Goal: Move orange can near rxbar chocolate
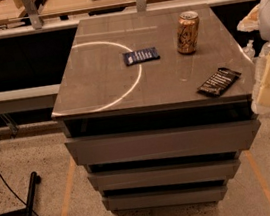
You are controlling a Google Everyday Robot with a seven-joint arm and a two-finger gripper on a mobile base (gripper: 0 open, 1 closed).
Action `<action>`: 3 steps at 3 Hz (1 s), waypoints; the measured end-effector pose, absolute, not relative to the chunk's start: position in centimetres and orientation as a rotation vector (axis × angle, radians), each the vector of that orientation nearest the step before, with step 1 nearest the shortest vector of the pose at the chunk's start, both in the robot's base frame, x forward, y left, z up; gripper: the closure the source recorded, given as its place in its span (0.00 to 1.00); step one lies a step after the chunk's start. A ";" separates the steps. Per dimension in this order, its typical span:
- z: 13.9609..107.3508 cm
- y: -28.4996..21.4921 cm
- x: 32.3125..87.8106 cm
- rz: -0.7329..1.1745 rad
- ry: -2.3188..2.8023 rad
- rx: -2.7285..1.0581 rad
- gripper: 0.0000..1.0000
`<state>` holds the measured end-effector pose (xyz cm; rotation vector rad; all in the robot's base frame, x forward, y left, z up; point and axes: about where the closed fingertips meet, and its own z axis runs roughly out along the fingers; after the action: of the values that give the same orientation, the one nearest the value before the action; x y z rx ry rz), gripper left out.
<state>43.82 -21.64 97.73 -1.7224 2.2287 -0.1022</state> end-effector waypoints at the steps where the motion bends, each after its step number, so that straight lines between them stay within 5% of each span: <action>1: 97.7 -21.6 43.8 -0.102 2.229 -1.722 0.00; 3: 100.1 -27.5 49.4 -0.155 2.199 -1.521 0.00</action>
Offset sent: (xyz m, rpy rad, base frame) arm 0.0492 -0.0818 0.0265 0.0424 -0.1437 -0.1849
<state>49.40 -27.49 100.07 -1.5205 2.1991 -0.1550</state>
